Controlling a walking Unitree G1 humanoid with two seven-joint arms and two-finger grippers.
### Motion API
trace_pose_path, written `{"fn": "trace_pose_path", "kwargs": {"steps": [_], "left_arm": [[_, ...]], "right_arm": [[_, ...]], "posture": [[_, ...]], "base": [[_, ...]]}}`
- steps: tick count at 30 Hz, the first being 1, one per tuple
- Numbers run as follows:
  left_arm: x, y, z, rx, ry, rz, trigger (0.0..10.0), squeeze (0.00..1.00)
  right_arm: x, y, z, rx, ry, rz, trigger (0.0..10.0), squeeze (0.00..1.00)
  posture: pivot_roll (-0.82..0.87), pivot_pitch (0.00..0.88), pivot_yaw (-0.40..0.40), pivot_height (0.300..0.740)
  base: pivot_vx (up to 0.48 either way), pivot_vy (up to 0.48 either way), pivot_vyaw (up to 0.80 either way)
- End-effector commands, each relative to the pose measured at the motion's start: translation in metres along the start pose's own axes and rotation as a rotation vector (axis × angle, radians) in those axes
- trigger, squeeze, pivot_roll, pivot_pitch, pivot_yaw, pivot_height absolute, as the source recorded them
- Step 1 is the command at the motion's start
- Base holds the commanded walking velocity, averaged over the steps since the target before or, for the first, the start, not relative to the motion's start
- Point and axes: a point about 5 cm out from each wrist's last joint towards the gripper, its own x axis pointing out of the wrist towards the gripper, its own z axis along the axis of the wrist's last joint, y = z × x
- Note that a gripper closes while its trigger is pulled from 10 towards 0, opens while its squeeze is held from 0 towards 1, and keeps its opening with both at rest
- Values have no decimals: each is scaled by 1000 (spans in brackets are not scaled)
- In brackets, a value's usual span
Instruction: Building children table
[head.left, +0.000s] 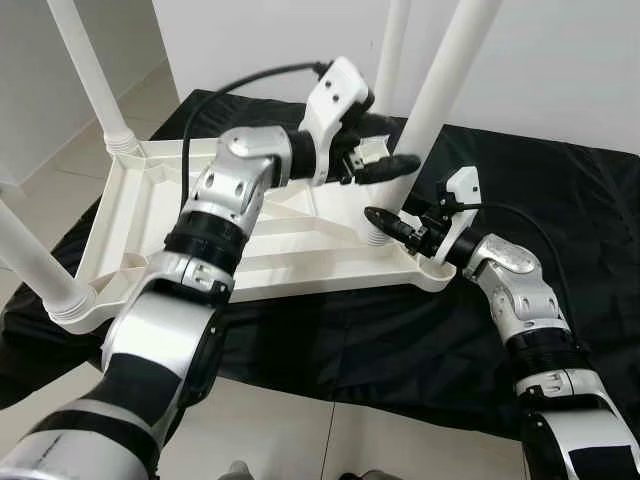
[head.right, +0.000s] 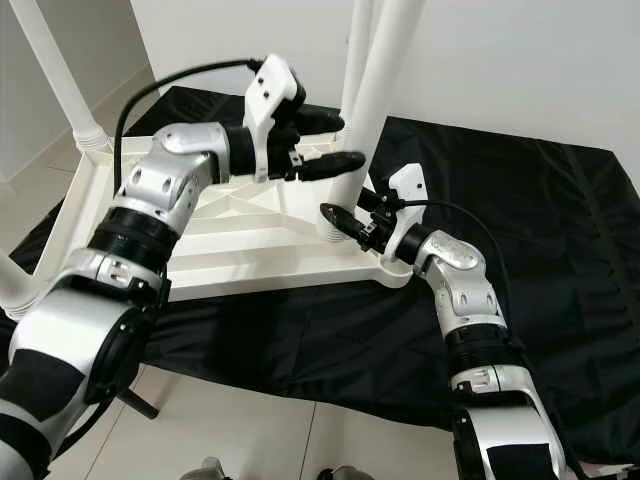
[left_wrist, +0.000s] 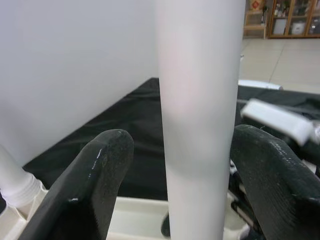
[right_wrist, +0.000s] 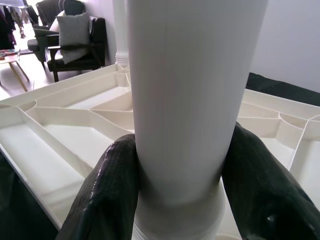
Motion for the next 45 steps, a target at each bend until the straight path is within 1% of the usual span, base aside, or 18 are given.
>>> {"fn": "trace_pose_path", "kwargs": {"steps": [1,3,4,14,16,23,30,33,34,38,39,40,41,42,43,45], "left_arm": [[0,11,12,-7,-29,143,10000,0],[5,11,21,-24,-57,125,10000,0],[6,10,22,-23,-55,120,10000,0],[15,3,15,-49,-32,81,10000,0],[16,1,12,-63,-30,68,0,0],[16,0,10,-77,-36,60,0,0],[15,1,11,-75,-44,66,0,0],[14,0,10,-60,-32,59,0,0],[15,0,10,-54,-25,57,10000,0],[15,0,10,-41,-20,60,10000,0],[15,0,10,-40,-20,61,10000,0],[15,0,10,-40,-20,61,10000,0],[15,0,10,-40,-20,62,10000,0],[15,0,10,-40,-20,62,10000,0],[15,0,11,-34,-19,67,10000,0],[14,1,11,-29,-19,71,10000,0]], "right_arm": [[1,2,-5,-33,34,37,10000,0],[3,3,-6,-55,48,46,10000,0],[4,3,-6,-59,47,48,10000,0],[7,4,-4,-81,29,59,10000,0],[7,2,-3,-87,23,54,10000,0],[7,-2,-2,-105,16,29,10000,0],[6,-4,-2,-99,17,19,10000,0],[6,-5,-2,-96,16,15,10000,0],[6,-6,-2,-90,14,10,10000,0],[7,-8,-2,-75,11,-1,10000,0],[8,-9,-2,-63,10,-4,10000,165],[8,-9,-2,-63,10,-4,10000,165],[8,-9,-2,-54,8,-6,10000,890],[8,-9,-2,-54,8,-6,10000,890],[9,-9,-1,-46,-3,-9,10000,1000],[10,-9,0,-42,-12,-15,10000,1000]], "posture": [[-11,0,-46,740],[-11,0,-45,740],[-11,0,-45,740],[-13,0,-37,740],[-15,0,-35,740],[-16,0,-32,740],[-16,0,-31,740],[-16,0,-32,740],[-15,0,-32,740],[-13,0,-35,740],[-12,0,-37,740],[-12,0,-37,740],[-12,0,-37,740],[-12,0,-37,740],[-10,0,-39,740],[-8,0,-40,740]], "base": [[0,0,0],[0,0,0],[0,0,0],[0,0,0],[0,0,0],[0,0,0],[0,0,0],[0,0,0],[0,0,0],[0,0,0],[0,0,0],[0,0,0],[0,0,0],[0,0,0],[0,0,0],[0,0,0]]}}
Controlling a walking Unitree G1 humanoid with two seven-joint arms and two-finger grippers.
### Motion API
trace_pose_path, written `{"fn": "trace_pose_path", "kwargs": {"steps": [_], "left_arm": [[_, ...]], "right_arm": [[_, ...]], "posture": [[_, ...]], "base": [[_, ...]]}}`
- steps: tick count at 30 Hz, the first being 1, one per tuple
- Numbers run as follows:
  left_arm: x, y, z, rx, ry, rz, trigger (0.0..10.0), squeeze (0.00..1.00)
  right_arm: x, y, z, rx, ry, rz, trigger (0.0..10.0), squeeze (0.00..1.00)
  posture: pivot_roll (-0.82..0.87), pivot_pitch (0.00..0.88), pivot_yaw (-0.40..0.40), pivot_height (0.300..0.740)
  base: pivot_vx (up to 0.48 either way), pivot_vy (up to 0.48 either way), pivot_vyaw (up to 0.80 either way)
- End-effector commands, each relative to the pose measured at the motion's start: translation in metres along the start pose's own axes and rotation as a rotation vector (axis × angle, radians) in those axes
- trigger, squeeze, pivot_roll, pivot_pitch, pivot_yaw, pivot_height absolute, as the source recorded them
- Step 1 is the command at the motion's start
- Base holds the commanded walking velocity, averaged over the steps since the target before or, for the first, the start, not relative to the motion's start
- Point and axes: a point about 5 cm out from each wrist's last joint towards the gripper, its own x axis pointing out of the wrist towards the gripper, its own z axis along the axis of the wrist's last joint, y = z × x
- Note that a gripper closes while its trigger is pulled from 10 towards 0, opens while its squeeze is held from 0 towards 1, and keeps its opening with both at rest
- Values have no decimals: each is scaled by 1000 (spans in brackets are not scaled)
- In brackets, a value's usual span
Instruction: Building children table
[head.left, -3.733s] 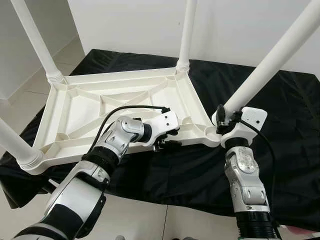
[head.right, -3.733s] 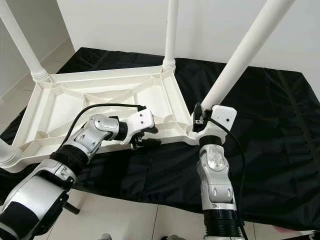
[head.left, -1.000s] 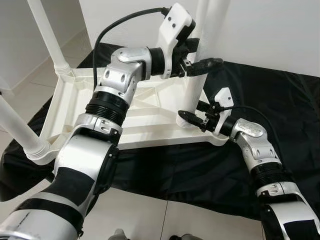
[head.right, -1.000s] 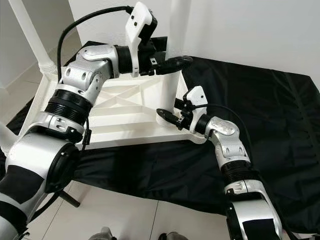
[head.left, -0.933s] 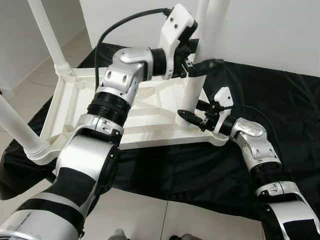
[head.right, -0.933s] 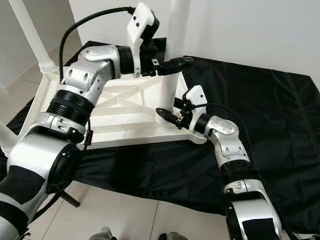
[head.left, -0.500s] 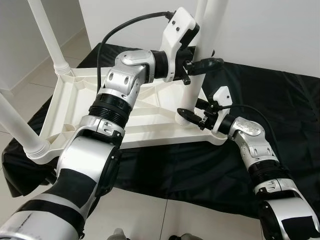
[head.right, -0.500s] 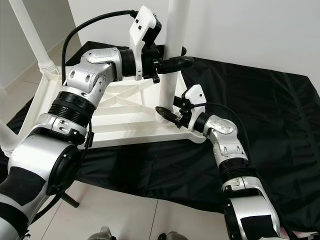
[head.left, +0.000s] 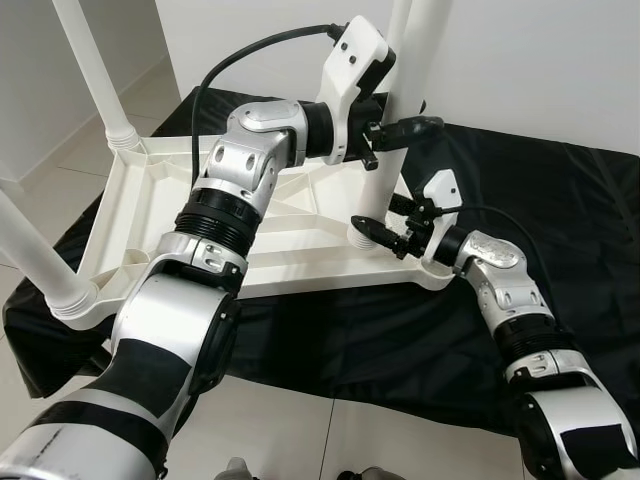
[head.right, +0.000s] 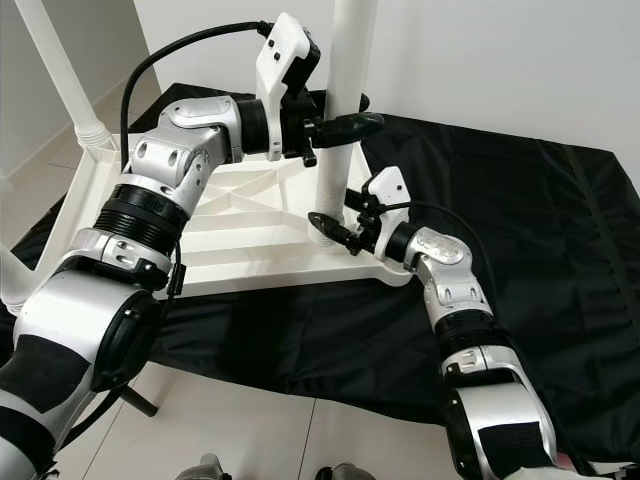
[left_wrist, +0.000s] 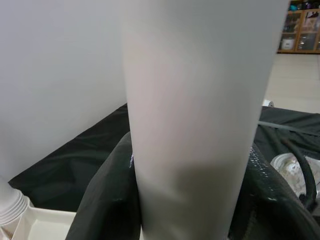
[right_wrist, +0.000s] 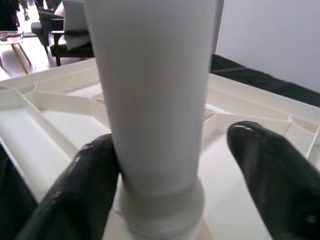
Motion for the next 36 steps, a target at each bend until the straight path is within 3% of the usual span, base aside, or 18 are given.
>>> {"fn": "trace_pose_path", "kwargs": {"steps": [1,3,4,12,21,36], "left_arm": [[-1,4,-2,7,10,101,10000,0],[-1,5,-2,11,10,106,10000,0],[-2,7,-1,21,9,123,10000,0],[-5,14,4,52,3,204,10000,0],[-11,27,13,129,16,348,10000,0],[-11,31,21,156,7,373,10000,0]], "right_arm": [[2,-3,5,7,-23,-12,10000,1000],[2,-3,6,-1,-28,-28,10000,1000],[3,-2,6,1,-37,-43,10000,0],[6,4,7,27,-78,-107,10000,0],[14,22,0,103,-114,-307,10000,0],[25,49,0,154,-152,-489,10000,0]], "posture": [[-8,0,-40,740],[-8,0,-41,740],[-7,0,-43,740],[-5,0,-46,740],[-8,0,-46,740],[-7,0,-47,740]], "base": [[0,0,0],[0,0,0],[0,0,0],[0,0,0],[0,0,0],[0,0,0]]}}
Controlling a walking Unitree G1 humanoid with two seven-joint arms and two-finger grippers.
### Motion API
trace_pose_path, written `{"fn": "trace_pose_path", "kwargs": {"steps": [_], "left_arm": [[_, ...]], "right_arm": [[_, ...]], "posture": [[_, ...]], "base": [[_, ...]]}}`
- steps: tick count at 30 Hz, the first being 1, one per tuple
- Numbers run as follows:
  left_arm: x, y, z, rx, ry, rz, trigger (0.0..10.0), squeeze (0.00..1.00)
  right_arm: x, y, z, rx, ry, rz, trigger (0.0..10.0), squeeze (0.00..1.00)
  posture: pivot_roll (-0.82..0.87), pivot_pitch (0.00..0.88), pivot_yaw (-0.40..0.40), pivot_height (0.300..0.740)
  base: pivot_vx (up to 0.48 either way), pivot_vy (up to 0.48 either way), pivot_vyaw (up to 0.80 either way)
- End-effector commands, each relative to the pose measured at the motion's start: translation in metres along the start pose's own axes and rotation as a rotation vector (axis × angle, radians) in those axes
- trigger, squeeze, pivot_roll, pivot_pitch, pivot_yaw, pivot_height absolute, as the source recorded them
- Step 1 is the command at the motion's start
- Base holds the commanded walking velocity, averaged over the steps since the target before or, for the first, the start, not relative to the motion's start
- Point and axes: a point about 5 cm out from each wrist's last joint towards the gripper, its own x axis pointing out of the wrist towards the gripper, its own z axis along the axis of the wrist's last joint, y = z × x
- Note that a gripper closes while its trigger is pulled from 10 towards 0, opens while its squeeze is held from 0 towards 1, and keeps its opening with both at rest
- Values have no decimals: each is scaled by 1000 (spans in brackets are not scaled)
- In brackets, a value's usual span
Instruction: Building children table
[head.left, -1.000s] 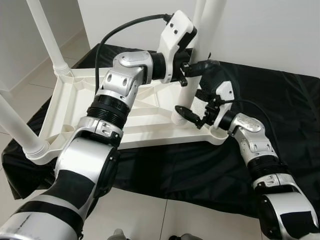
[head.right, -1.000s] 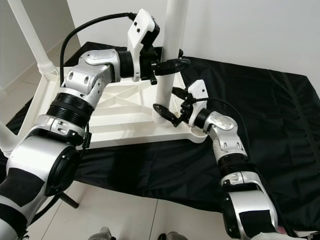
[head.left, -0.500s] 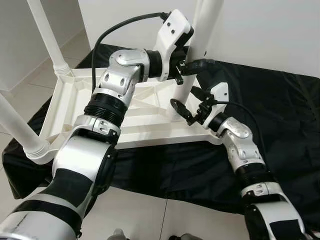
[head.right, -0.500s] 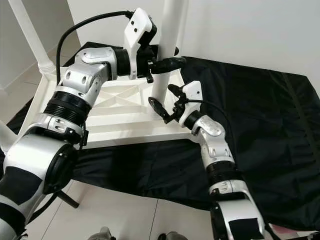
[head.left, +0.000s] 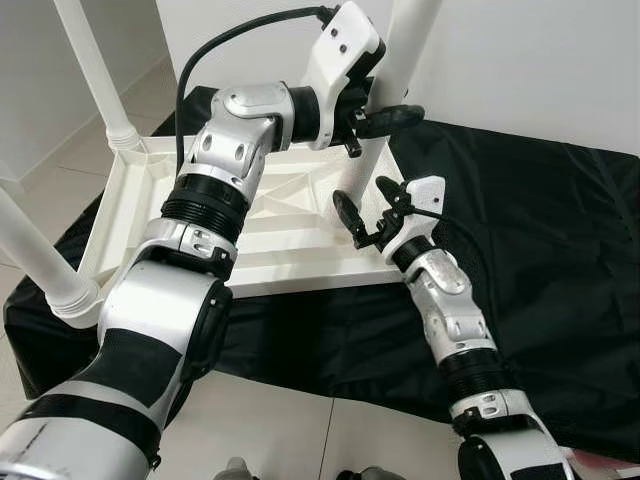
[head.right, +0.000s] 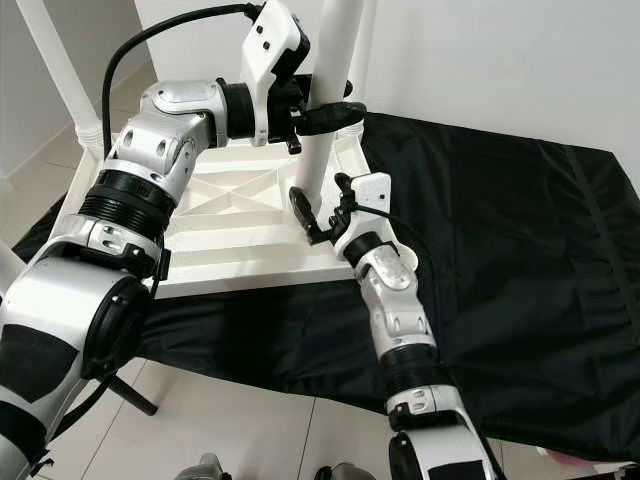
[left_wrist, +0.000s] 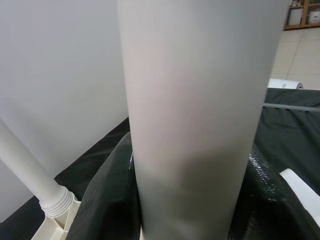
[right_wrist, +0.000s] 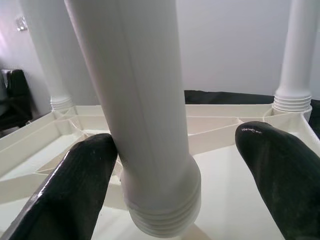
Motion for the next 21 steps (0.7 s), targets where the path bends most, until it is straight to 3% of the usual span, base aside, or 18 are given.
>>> {"fn": "trace_pose_path", "kwargs": {"steps": [1,21], "left_arm": [[-1,18,7,22,-14,320,10000,0],[2,17,8,25,-14,306,10000,0]], "right_arm": [[0,7,2,4,-13,-38,10000,0],[4,25,10,59,-45,-76,10000,0]], "posture": [[-7,0,-45,740],[-10,0,-42,740]], "base": [[0,0,0],[0,0,0]]}}
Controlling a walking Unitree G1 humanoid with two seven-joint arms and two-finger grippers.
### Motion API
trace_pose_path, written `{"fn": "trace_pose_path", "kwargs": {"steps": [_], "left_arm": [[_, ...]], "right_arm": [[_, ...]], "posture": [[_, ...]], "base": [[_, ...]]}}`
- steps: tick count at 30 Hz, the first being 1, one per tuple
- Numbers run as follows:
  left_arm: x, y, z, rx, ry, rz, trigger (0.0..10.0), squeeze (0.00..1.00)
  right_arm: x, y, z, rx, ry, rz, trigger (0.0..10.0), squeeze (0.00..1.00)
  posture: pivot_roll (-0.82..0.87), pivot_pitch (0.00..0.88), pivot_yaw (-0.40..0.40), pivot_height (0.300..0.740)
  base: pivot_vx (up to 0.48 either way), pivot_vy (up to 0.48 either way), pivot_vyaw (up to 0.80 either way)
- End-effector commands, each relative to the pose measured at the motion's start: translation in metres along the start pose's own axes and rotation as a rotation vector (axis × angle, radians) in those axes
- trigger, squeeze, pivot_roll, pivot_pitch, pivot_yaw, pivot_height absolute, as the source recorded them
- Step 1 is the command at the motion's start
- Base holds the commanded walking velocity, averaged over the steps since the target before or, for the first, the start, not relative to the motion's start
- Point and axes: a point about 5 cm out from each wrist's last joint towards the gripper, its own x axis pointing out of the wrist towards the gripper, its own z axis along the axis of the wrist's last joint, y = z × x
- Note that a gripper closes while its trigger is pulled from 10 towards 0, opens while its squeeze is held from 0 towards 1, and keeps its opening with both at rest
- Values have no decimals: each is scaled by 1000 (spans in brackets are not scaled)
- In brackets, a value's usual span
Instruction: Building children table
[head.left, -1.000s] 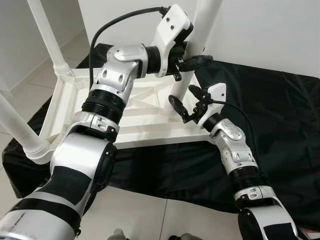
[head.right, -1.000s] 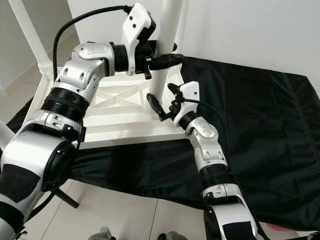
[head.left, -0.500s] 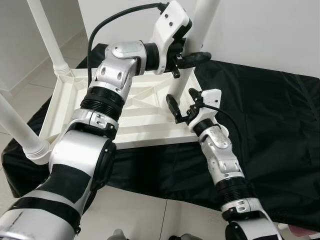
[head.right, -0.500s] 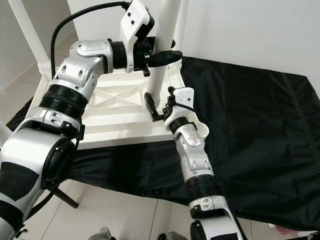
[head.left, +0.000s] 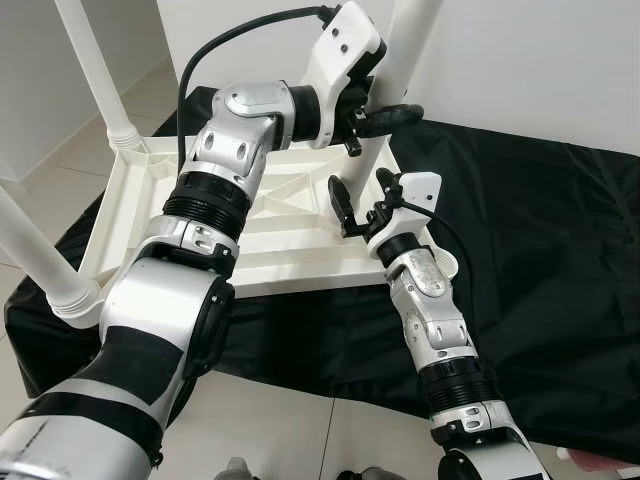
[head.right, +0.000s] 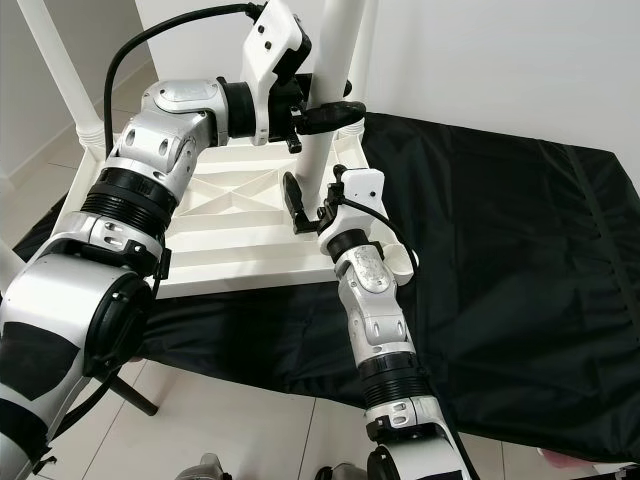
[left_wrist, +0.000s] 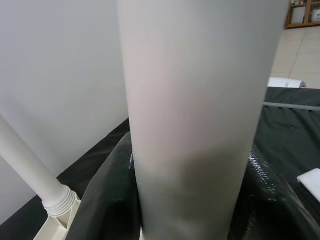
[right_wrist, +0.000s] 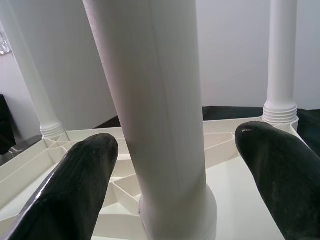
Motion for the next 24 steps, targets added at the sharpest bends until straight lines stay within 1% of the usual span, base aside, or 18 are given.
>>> {"fn": "trace_pose_path", "kwargs": {"steps": [1,7,8,10,11,12,13,15,16,17,18,24], "left_arm": [[2,16,9,18,-19,296,10000,0],[3,15,10,26,-24,288,10000,0],[3,15,10,26,-24,287,10000,0],[3,15,10,26,-24,287,10000,0],[4,14,11,28,-23,285,10000,0],[4,14,11,28,-23,285,10000,0],[4,14,11,28,-24,284,10000,0],[4,14,11,28,-24,284,10000,0],[4,14,11,27,-25,282,10000,0],[4,14,11,27,-25,282,10000,0],[5,14,11,26,-25,280,10000,0],[6,12,10,29,-27,270,10000,0]], "right_arm": [[-1,1,-3,-1,18,-4,10000,0],[3,4,-3,-2,20,-4,10000,0],[4,4,-3,-1,20,-6,9373,0],[4,4,-3,-1,20,-6,9373,0],[5,4,-2,-2,19,-7,4667,0],[5,4,-2,-2,19,-7,4667,0],[5,3,-2,-2,20,-12,4392,0],[5,3,-2,-2,20,-12,4392,0],[6,1,-2,-2,20,-19,1961,0],[6,1,-2,-2,20,-19,1961,0],[7,-1,-1,0,20,-24,0,0],[8,-5,1,-10,11,-39,0,0]], "posture": [[-9,0,-42,740],[-7,0,-42,740],[-7,0,-41,740],[-7,0,-41,740],[-7,0,-42,740],[-7,0,-42,740],[-7,0,-42,740],[-7,0,-42,740],[-8,0,-43,740],[-8,0,-43,740],[-10,0,-42,740],[-9,0,-42,740]], "base": [[0,0,0],[0,0,0],[0,0,0],[0,0,0],[0,0,0],[0,0,0],[0,0,0],[0,0,0],[0,0,0],[0,0,0],[0,0,0],[0,0,0]]}}
